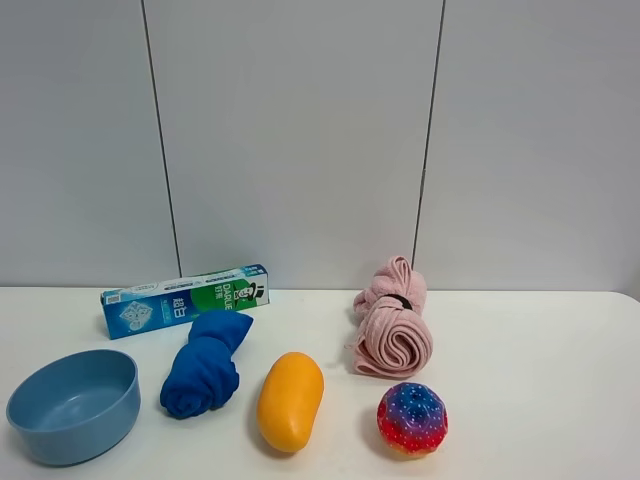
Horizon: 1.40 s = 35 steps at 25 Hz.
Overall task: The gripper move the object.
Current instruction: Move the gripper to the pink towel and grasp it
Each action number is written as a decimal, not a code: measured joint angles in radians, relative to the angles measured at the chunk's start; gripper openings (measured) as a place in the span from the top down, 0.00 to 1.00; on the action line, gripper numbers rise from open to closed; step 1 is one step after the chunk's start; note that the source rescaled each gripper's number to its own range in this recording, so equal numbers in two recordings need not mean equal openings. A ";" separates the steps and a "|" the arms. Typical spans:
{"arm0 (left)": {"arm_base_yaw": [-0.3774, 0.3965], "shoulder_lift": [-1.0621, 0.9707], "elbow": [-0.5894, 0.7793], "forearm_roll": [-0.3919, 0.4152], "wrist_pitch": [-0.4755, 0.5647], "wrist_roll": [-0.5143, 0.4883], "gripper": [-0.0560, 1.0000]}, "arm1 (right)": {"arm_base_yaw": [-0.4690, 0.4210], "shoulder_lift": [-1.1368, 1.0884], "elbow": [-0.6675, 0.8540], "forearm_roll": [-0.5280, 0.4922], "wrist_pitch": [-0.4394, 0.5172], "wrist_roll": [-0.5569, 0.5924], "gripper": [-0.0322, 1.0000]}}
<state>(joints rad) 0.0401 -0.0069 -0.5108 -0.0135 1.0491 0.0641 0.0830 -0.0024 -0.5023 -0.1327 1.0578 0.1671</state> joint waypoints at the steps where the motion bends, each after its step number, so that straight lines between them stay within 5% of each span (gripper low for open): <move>1: 0.000 0.000 0.000 0.000 0.000 0.000 0.00 | 0.000 0.000 0.000 0.000 0.000 0.000 0.03; 11: 0.000 0.000 0.000 0.000 0.000 0.000 0.00 | 0.000 0.000 -0.003 0.005 -0.002 -0.007 0.03; 16: 0.000 0.000 0.000 0.000 0.000 0.000 0.00 | 0.000 0.043 -0.095 0.124 -0.120 -0.107 0.03; 23: 0.000 0.000 0.000 0.000 0.000 0.000 0.00 | 0.000 0.359 -0.325 0.221 -0.176 -0.355 0.03; 32: 0.000 0.000 0.000 0.000 0.000 0.000 0.00 | 0.007 0.800 -0.561 0.370 -0.194 -0.357 0.03; 35: 0.000 0.000 0.000 0.000 0.000 0.000 0.00 | 0.085 0.947 -0.608 0.410 -0.184 -0.349 0.03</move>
<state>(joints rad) 0.0401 -0.0069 -0.5108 -0.0135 1.0491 0.0641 0.1679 0.9444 -1.1105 0.2768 0.8737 -0.1821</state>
